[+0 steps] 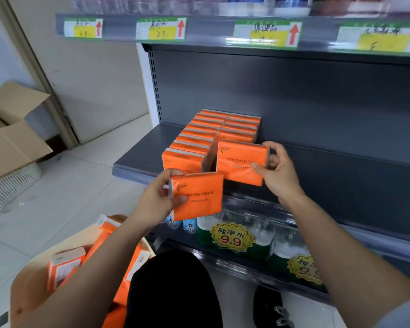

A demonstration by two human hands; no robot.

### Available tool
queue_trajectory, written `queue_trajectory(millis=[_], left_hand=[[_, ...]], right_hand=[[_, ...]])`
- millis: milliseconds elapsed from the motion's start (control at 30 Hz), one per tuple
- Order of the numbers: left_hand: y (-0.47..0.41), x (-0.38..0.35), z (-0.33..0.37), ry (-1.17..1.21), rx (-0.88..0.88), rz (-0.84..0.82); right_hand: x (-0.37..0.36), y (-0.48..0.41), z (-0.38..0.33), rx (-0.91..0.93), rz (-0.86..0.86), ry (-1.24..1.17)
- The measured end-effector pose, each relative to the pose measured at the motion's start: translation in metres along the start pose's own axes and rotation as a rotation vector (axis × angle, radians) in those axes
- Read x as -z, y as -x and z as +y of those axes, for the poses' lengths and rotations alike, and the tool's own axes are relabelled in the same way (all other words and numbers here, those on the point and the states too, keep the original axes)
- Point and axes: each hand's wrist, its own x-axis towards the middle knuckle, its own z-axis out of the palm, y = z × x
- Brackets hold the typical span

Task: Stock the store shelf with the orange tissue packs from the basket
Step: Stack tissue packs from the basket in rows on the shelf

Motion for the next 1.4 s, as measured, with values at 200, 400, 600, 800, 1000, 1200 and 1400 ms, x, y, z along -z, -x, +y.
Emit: queue_trajectory(millis=[200,400,600,800,1000,1200,1400], left_hand=[[-0.021,-0.027,0.012,0.013,-0.014,-0.116],[-0.032,-0.047,0.008,0.084,0.005,-0.171],[-0.038,-0.051,-0.004,0.111,0.017,-0.146],[-0.043,-0.050,-0.010,0.100,0.024,-0.164],[-0.046,-0.050,-0.011,0.124,0.012,-0.167],[-0.044,-0.052,-0.010,0.111,-0.003,-0.185],[-0.044,-0.053,-0.009,0.129,-0.010,-0.159]], right_hand=[[0.002,-0.024,0.021,-0.023,0.056,0.132],[-0.010,-0.049,0.041,-0.025,0.083,0.238],[-0.029,-0.071,0.054,0.023,0.110,0.277],[-0.043,-0.089,0.063,0.053,0.129,0.309],[-0.048,-0.096,0.065,0.081,0.173,0.342],[-0.049,-0.099,0.066,0.075,0.165,0.421],[-0.039,-0.074,0.043,0.072,0.255,0.345]])
